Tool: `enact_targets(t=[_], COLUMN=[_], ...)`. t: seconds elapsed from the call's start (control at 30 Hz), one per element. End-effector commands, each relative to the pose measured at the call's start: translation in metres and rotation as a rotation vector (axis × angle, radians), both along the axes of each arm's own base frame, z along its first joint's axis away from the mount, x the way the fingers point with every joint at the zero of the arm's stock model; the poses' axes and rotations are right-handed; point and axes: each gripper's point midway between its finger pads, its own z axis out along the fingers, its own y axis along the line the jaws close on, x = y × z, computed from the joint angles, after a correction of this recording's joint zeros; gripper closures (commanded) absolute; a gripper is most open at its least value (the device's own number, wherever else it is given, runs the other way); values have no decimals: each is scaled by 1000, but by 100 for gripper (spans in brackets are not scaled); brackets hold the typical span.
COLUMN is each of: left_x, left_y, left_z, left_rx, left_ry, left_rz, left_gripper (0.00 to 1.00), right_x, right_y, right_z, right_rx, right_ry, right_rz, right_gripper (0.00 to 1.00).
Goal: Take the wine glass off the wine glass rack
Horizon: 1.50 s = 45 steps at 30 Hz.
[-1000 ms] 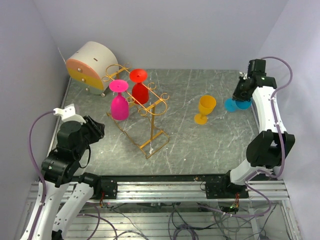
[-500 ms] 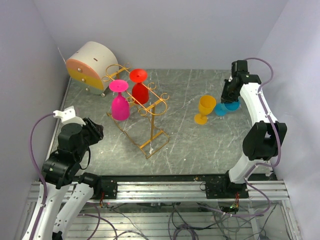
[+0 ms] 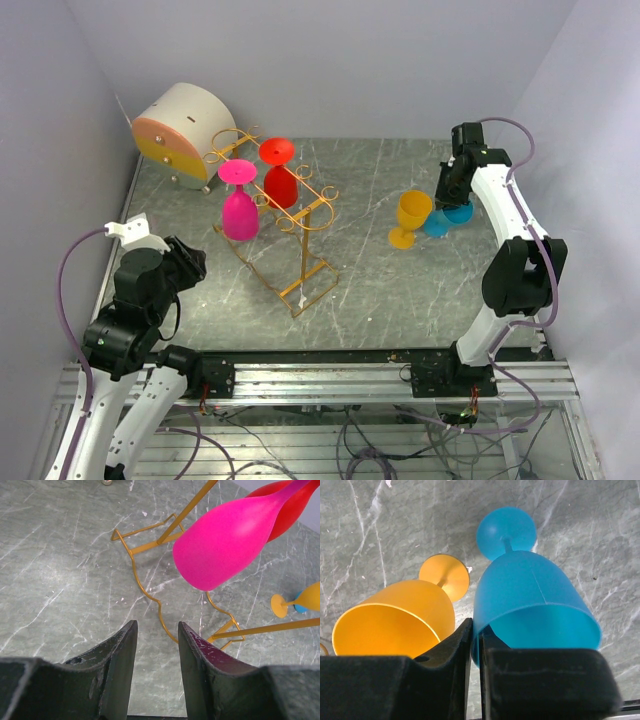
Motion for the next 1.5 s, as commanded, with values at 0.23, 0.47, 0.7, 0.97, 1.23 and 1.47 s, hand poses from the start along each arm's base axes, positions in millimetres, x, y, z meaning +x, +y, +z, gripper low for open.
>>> enact_targets(t=[0.23,0.47,0.7,0.97,1.23,1.47], left_x=[3,3,5,38,72,83], left_y=[3,6,17,-2,-52,-80], left_z=[4,3,21,95,150,145], left_rx=[7,6,-38,-151,-346,-483], left_ry=[-27,-25,-77,-169,-84,27], left_rz=[13,34,126,114,-10,-80], left_gripper=[51,50,47,37,41,43], right_x=[14,10,-23,-73,-89,-92], right_y=[7,18,69,99,96,97], right_z=[40,103,190,215,213,217], right_rx=[-35,-31,214,376,348,351], right_ry=[-96,-228,-504,-655,-676,-705], right_rz=[8,31,218,333,357,374], right_gripper=[75,73,58,51,51,51])
